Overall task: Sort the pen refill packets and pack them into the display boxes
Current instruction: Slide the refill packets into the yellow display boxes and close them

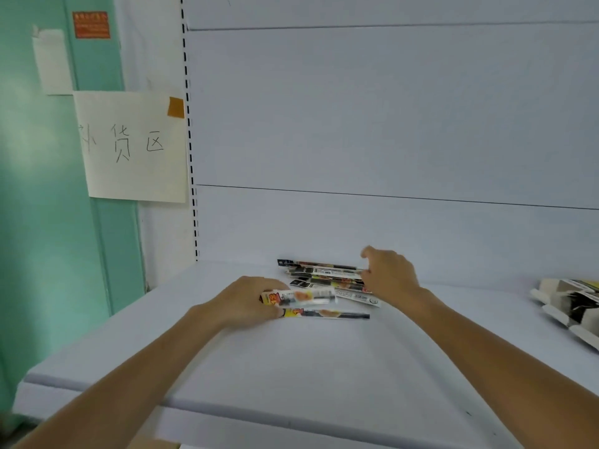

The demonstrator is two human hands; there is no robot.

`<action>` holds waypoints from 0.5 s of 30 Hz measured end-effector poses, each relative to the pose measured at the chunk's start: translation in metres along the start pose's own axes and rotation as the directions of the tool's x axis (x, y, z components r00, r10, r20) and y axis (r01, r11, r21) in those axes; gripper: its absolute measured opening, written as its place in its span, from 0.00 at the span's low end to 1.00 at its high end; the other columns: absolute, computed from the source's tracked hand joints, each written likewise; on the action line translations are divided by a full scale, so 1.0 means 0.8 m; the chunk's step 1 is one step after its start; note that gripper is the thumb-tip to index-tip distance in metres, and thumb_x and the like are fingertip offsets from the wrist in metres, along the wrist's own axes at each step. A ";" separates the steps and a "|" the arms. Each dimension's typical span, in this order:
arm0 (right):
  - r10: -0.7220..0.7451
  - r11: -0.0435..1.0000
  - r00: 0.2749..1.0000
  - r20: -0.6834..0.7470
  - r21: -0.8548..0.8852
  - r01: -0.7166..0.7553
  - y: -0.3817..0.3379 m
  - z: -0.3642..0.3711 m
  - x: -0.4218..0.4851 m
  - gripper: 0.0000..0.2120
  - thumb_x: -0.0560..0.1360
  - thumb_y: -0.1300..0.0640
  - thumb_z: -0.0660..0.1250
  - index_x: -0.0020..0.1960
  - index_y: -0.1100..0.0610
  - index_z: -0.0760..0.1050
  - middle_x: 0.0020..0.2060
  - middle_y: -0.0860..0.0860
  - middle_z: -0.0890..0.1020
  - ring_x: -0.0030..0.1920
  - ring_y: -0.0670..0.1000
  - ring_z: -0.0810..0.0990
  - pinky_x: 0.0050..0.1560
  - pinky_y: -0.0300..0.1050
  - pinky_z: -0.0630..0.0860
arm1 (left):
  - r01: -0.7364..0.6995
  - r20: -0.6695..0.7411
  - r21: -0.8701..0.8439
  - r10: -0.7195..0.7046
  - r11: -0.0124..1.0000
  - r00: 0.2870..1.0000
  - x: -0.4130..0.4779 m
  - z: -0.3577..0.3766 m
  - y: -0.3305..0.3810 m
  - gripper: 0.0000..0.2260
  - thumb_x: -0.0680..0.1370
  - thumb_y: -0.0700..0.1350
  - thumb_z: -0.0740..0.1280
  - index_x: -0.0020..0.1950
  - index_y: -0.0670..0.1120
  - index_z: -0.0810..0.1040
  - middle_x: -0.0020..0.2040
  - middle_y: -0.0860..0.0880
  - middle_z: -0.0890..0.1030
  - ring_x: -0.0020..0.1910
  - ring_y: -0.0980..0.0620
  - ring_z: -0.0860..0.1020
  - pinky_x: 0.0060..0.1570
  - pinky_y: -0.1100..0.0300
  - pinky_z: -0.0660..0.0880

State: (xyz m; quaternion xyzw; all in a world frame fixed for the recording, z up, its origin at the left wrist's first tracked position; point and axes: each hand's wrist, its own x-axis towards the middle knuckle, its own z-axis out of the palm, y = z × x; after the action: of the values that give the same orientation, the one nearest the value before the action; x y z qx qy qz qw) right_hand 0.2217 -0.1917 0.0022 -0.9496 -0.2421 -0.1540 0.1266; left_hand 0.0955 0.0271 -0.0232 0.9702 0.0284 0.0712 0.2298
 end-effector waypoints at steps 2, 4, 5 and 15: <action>-0.010 0.999 0.985 0.172 0.042 0.003 0.010 0.014 -0.005 0.04 0.72 0.59 0.62 0.39 0.54 0.72 0.38 0.50 0.76 0.43 0.54 0.76 0.37 0.43 0.68 | -0.039 0.074 0.066 0.034 0.997 0.997 0.000 0.002 -0.008 0.19 0.76 0.51 0.66 0.66 0.62 0.71 0.55 0.54 0.75 0.56 0.55 0.72 0.54 0.63 0.68; -0.043 0.992 0.975 0.216 0.124 0.017 0.018 0.028 -0.005 0.09 0.71 0.61 0.63 0.33 0.54 0.68 0.34 0.50 0.74 0.39 0.53 0.74 0.35 0.42 0.67 | -0.060 0.098 0.028 0.057 0.998 0.994 -0.002 0.002 -0.010 0.18 0.77 0.48 0.65 0.66 0.61 0.72 0.53 0.56 0.74 0.57 0.56 0.72 0.55 0.64 0.67; -0.053 0.990 0.977 0.207 0.139 0.024 0.020 0.029 -0.003 0.08 0.70 0.62 0.62 0.33 0.55 0.70 0.33 0.49 0.73 0.37 0.51 0.73 0.34 0.41 0.67 | -0.060 0.095 0.006 0.059 0.998 0.994 -0.003 0.000 -0.009 0.18 0.77 0.45 0.65 0.66 0.60 0.73 0.51 0.58 0.73 0.57 0.57 0.72 0.55 0.65 0.66; -0.207 0.920 0.978 0.010 0.342 0.191 -0.009 0.011 -0.006 0.09 0.68 0.69 0.63 0.40 0.56 0.72 0.41 0.50 0.74 0.44 0.53 0.75 0.43 0.44 0.72 | -0.033 -0.198 0.056 0.044 0.998 0.979 -0.007 0.008 -0.005 0.26 0.68 0.62 0.69 0.65 0.62 0.67 0.53 0.58 0.73 0.54 0.55 0.72 0.55 0.59 0.69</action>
State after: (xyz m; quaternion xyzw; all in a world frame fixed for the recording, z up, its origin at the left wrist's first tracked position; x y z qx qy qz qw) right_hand 0.2164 -0.1844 -0.0064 -0.8874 -0.3628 -0.1004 0.2661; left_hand 0.0912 0.0273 -0.0314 0.9643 0.0345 0.1715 0.1988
